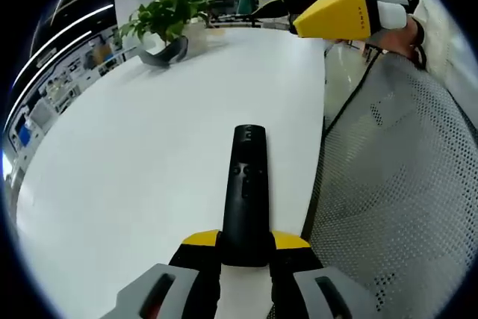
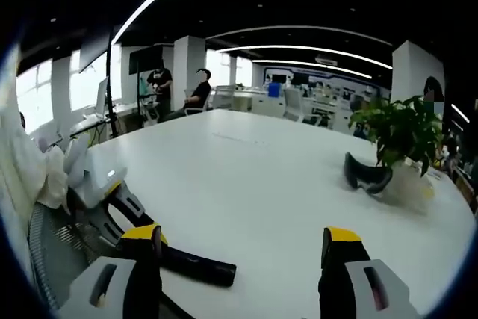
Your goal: Press the specified remote control buttons in sequence, fully releasing each button before pressing the next.
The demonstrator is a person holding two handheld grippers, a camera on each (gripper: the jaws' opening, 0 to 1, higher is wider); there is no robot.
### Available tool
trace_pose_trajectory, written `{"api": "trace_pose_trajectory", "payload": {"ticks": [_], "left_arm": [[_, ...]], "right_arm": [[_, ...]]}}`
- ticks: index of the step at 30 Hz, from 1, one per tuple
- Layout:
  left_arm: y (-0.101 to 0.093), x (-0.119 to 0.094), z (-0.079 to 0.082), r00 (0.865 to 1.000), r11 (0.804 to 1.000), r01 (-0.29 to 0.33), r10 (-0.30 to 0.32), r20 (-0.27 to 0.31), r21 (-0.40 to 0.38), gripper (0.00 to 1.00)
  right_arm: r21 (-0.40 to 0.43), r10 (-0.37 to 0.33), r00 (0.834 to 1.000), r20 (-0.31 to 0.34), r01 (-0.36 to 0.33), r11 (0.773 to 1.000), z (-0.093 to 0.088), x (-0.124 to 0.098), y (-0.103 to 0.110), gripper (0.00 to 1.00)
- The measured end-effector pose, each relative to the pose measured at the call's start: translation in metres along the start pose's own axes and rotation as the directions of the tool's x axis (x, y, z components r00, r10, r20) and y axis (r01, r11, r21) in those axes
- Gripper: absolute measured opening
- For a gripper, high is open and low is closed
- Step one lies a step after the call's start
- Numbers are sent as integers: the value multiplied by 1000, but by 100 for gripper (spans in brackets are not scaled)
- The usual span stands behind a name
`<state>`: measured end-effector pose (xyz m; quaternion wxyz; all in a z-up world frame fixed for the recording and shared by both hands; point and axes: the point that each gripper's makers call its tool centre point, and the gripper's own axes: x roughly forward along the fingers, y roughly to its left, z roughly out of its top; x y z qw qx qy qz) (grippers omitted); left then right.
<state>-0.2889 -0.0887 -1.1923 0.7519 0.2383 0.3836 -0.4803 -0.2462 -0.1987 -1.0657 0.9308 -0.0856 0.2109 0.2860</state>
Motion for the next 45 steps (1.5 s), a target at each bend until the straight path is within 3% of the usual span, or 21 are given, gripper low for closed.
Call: {"api": "trace_pose_trajectory", "payload": {"ticks": [4, 27, 38, 45], "left_arm": [[7, -3, -2, 1000, 1000, 9, -9, -24, -16, 23], [81, -7, 12, 996, 988, -21, 33, -78, 151, 23], [112, 0, 27, 993, 962, -7, 39, -112, 275, 23], [132, 8, 38, 992, 953, 1, 38, -121, 304, 23]], "right_arm": [[-7, 16, 1000, 8, -16, 1000, 2, 0, 4, 88], [-24, 35, 999, -33, -36, 999, -4, 5, 9, 87], [-26, 33, 998, -46, -35, 999, -7, 5, 8, 86], [-21, 23, 999, -48, -25, 999, -7, 6, 6, 86]]}}
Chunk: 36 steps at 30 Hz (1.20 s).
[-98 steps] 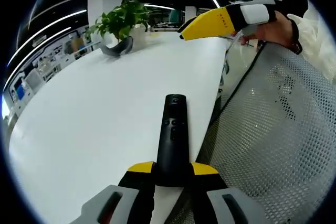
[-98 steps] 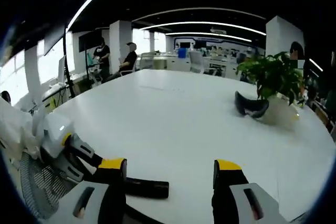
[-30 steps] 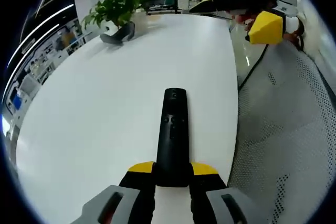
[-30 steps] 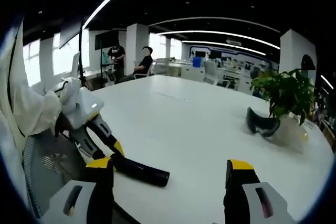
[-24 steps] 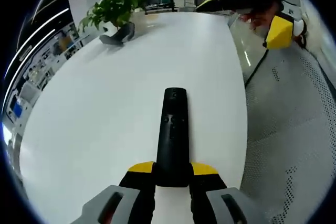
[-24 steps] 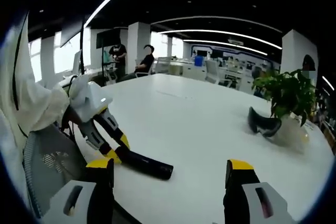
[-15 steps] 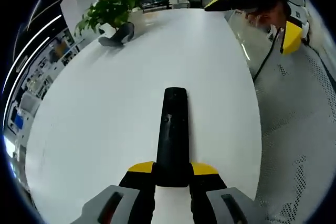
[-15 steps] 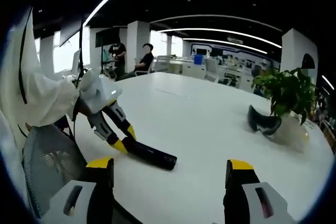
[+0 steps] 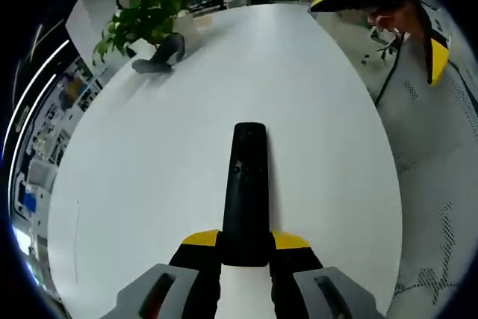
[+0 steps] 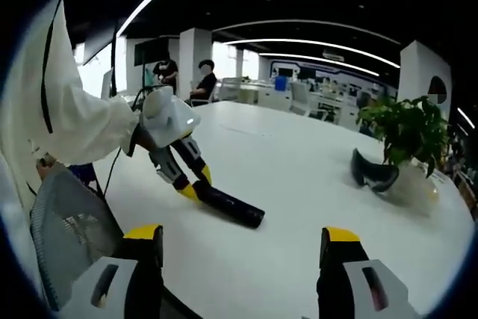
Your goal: Press the specified remote control buttons in sequence, fully releasing each button before pressing the next.
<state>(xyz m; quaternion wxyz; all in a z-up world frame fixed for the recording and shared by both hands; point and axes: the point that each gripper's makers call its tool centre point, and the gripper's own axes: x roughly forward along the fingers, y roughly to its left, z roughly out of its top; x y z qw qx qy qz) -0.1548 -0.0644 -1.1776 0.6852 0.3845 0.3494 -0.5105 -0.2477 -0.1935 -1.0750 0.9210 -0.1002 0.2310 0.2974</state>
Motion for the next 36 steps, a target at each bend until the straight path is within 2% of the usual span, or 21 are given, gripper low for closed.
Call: {"api": "trace_pose_trajectory", "payload": {"ticks": [6, 13, 18, 27, 30, 36], "left_arm": [[27, 4, 5, 1000, 999, -9, 10, -19, 49, 23], [63, 8, 4, 999, 997, -30, 33, -39, 68, 23], [83, 12, 3, 998, 996, -37, 41, -56, 79, 23], [101, 25, 6, 996, 992, -43, 52, -72, 120, 23], [110, 31, 5, 993, 986, -72, 86, -87, 153, 23], [123, 36, 5, 992, 986, -64, 80, -102, 155, 23]], "right_arm": [[-3, 1, 1000, -9, -1, 1000, -1, 1, 0, 85], [-4, 5, 1000, -20, -5, 1000, -3, 2, 1, 85], [-6, 4, 1000, -28, -4, 1000, -4, 3, 1, 84], [-8, 0, 999, -35, 0, 1000, -6, 2, 1, 84], [-9, 0, 999, -36, -1, 1000, -6, 3, 1, 84], [-3, 1, 999, -36, -1, 1000, -7, 2, 0, 83]]}}
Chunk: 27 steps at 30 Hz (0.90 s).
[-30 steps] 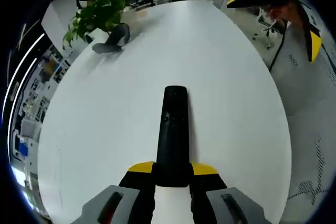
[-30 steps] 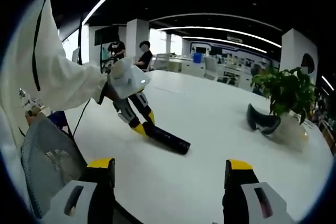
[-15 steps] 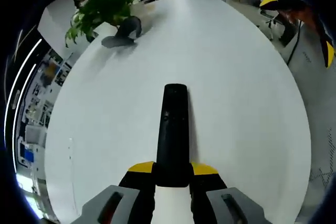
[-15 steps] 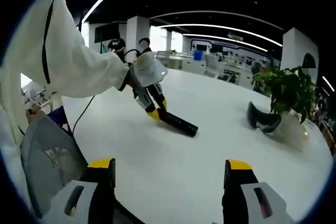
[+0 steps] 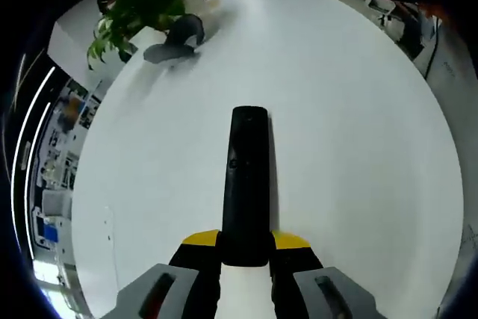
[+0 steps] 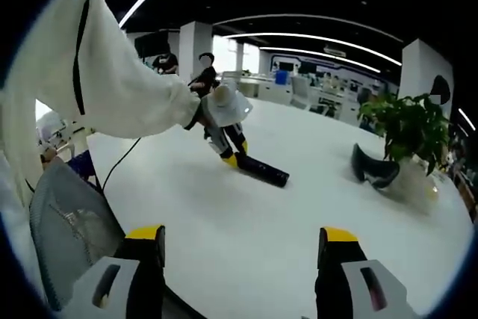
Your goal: Press the specified remote control buttons in sequence, fully releasing each button before pressing the next.
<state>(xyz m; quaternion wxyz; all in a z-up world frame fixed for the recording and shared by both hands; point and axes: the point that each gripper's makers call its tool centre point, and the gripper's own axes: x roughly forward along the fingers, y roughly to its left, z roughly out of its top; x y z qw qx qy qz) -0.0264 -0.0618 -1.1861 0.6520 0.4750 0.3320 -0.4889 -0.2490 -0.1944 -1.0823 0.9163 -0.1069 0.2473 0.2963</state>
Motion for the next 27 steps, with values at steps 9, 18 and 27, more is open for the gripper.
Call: {"api": "trace_pose_trajectory", "payload": {"ticks": [9, 18, 27], "left_arm": [[29, 5, -4, 999, 999, -31, 31, -22, -15, 23], [48, 16, -1, 997, 998, -63, 62, -42, -12, 23], [68, 24, 6, 996, 998, -65, 66, -61, 19, 23]], "right_arm": [[-4, 1, 1000, -6, -1, 1000, 0, 0, 1, 83], [-1, -4, 1000, -15, 4, 1000, 0, -1, 0, 83], [2, -4, 1000, -25, 4, 1000, -3, 1, -1, 82]]}}
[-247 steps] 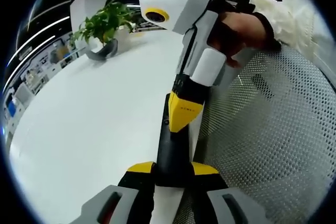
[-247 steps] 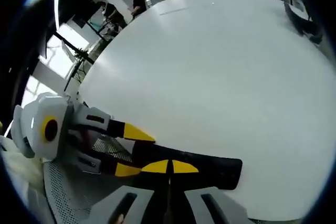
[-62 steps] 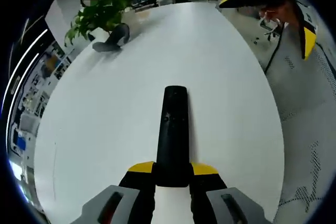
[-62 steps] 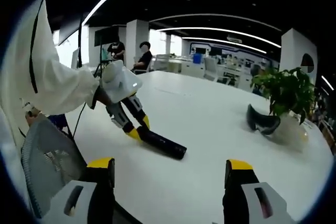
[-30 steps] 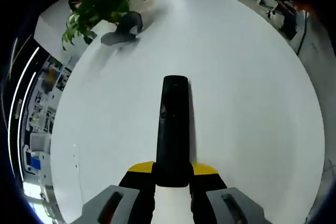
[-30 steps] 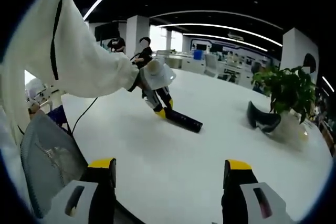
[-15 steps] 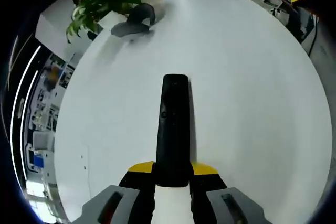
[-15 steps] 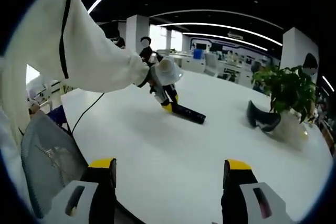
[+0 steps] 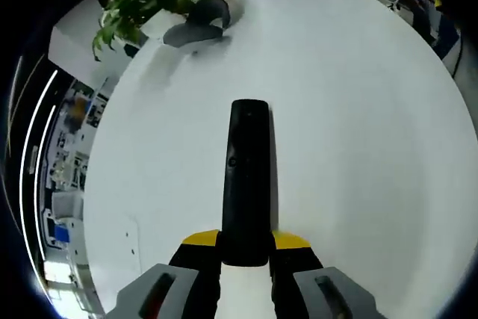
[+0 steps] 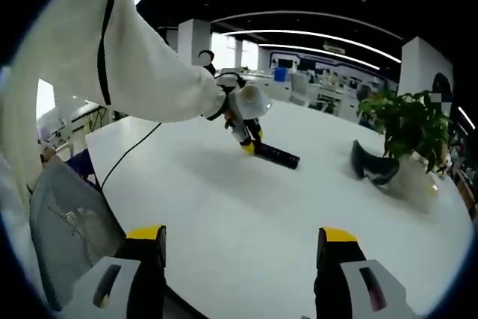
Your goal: Press the specified remote control buttons in sequence, fully releasing each button before pressing the next.
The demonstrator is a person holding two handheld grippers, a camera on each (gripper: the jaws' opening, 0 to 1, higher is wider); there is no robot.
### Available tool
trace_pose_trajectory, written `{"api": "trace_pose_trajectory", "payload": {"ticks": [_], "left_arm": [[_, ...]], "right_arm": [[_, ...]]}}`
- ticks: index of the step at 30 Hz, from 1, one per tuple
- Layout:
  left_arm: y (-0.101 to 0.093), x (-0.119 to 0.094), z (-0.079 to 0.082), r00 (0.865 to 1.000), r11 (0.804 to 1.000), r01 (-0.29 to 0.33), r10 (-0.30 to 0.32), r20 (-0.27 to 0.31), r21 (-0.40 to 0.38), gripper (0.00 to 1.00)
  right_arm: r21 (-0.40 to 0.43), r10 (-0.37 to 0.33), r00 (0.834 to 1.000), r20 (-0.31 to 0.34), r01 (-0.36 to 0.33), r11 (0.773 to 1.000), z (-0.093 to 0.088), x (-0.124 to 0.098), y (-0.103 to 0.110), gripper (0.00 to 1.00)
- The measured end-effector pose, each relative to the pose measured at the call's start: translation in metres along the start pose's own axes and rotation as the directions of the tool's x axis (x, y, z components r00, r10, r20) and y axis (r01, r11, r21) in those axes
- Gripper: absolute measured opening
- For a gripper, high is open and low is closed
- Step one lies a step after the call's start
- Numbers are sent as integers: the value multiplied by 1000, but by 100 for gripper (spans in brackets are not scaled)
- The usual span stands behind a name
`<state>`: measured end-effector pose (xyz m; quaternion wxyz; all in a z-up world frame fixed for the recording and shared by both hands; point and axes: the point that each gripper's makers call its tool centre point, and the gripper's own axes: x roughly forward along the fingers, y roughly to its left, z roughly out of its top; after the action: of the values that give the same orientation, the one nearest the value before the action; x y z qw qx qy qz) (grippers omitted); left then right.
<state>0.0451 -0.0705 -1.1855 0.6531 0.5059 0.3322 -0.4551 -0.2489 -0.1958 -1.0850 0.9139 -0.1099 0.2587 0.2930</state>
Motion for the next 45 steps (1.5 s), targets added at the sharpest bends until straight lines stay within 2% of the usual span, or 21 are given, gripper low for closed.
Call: {"api": "trace_pose_trajectory", "payload": {"ticks": [7, 12, 15, 19, 21, 23, 26, 28, 31, 32, 33, 34, 35, 36, 37, 40, 43, 45], "left_arm": [[17, 6, -3, 1000, 1000, -6, 6, -10, -21, 23], [19, 7, -4, 999, 1000, 13, -14, -31, -17, 23], [16, 7, -2, 999, 997, 27, -24, -42, 74, 23], [16, 7, -2, 998, 995, 41, -37, -48, 91, 24], [18, 7, -4, 997, 997, 59, -57, -42, 59, 24], [18, 8, -5, 996, 997, 77, -78, -42, -12, 24], [19, 8, -5, 996, 997, 77, -77, -41, -6, 24], [19, 7, -6, 997, 997, 73, -73, -32, 5, 24], [20, 7, -7, 998, 996, 51, -54, -35, -75, 25], [23, 6, -7, 999, 997, 22, -24, -33, -70, 26], [29, 5, -5, 1000, 999, -17, 17, -16, -28, 30], [31, 5, -4, 999, 999, -40, 40, -6, -12, 36], [34, 3, -5, 996, 996, -82, 83, 17, -29, 39], [36, 2, -9, 994, 987, -104, 107, 16, -119, 42], [40, 0, -12, 991, 978, -126, 130, 16, -163, 47], [37, -4, -20, 990, 959, -136, 144, 14, -249, 56], [27, -10, -25, 988, 925, -141, 153, 6, -352, 64], [25, -13, -26, 986, 917, -150, 167, 14, -370, 67]], "right_arm": [[9, -5, 1000, -11, 5, 1000, -2, 1, -2, 82], [12, -10, 1000, -19, 10, 1000, -3, 2, -3, 81], [15, -9, 1000, -24, 9, 1000, -5, 2, -4, 80], [13, -3, 1000, -26, 4, 1000, -4, 3, -2, 80], [11, -2, 1000, -27, 3, 1000, -4, 3, -2, 80], [10, -2, 1000, -26, 2, 1000, -3, 2, -1, 80], [8, -6, 1000, -26, 6, 1000, -5, 3, -3, 80], [10, -9, 1000, -25, 9, 1000, -6, 3, -4, 80], [8, -11, 1000, -18, 11, 1000, -5, 2, -4, 80], [7, -11, 1000, -18, 11, 1000, -5, 2, -4, 80], [7, -11, 1000, -17, 11, 1000, -4, 2, -4, 80], [7, -11, 1000, -16, 11, 1000, -4, 2, -4, 80], [8, -12, 1000, -14, 12, 1000, -4, 2, -4, 80], [9, -13, 1000, -14, 13, 1000, -4, 2, -4, 80], [9, -13, 1000, -13, 13, 1000, -4, 2, -5, 80], [7, -11, 1000, -9, 11, 1000, -3, 2, -4, 80], [-15, 7, 1000, -12, -7, 1000, -2, 3, 3, 80], [-24, 11, 1000, -16, -12, 1000, -3, 3, 4, 80]]}}
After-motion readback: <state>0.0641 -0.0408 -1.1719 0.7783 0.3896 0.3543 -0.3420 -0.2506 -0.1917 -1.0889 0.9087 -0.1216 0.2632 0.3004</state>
